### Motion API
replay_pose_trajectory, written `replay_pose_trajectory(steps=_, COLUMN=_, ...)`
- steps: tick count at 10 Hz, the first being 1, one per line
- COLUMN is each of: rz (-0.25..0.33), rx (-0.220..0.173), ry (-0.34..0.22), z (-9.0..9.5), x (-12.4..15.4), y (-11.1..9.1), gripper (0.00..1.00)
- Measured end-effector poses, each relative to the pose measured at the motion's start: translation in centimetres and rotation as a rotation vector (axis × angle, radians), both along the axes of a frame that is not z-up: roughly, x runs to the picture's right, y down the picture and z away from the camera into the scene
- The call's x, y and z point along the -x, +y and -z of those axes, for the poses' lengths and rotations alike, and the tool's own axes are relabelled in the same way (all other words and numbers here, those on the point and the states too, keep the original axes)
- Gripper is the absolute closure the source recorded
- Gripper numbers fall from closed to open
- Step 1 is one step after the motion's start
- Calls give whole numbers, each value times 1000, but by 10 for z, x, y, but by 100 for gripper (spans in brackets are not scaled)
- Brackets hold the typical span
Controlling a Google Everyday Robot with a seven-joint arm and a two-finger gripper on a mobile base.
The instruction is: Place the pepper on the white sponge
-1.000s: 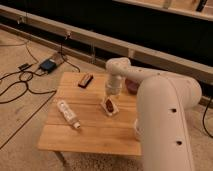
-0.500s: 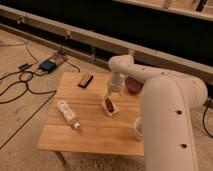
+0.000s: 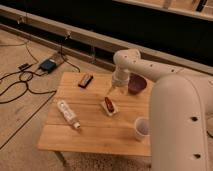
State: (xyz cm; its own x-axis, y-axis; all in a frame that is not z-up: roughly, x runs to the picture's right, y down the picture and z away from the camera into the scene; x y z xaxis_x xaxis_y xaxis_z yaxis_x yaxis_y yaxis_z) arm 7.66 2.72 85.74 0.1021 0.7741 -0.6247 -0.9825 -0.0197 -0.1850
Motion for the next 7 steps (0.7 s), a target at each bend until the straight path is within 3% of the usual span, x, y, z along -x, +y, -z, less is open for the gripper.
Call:
replay_pose_trajectory(steps=2, rz=-4, rx=-16, ry=28, z=8, x=-8, y=-3, gripper=31)
replay_pose_trajectory(steps=7, rz=-22, rx=-13, ry=62, z=15, x=-12, y=2, gripper=31)
